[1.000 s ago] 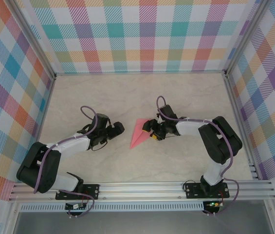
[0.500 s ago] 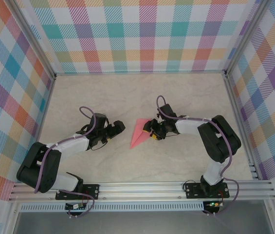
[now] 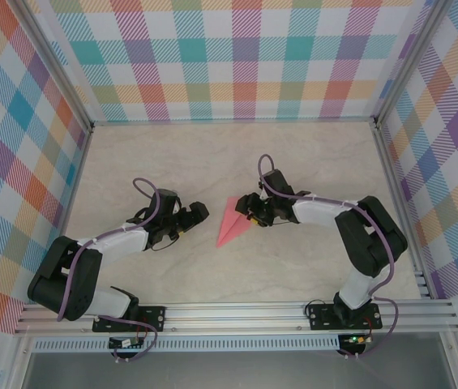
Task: Fold a paper plane with a square sheet of paper (pick it up from the middle)
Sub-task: Pick up the paper from the center of the table.
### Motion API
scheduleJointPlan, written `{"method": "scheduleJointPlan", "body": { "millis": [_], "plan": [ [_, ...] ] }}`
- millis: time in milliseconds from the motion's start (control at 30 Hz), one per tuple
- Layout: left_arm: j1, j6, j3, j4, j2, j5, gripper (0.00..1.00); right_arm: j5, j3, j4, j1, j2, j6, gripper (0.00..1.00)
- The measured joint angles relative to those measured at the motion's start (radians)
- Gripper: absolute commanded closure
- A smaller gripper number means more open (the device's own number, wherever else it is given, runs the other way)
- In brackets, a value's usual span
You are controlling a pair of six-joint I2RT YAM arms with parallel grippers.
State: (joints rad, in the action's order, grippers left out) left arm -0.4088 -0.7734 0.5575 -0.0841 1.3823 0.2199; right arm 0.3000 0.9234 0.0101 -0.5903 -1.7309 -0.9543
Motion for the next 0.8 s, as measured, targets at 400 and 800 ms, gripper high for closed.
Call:
{"method": "scheduleJointPlan", "body": {
  "millis": [400,800],
  "plan": [
    [0.000,0.000,-0.002,0.002,0.000,0.007,0.04,0.050,0.063,-0.034,-0.007,-0.130,0.001,0.57],
    [0.000,0.000,-0.013,0.001,-0.013,0.034,0.04,0.102,0.067,-0.098,-0.019,-0.140,-0.002,0.91]
  ]
}}
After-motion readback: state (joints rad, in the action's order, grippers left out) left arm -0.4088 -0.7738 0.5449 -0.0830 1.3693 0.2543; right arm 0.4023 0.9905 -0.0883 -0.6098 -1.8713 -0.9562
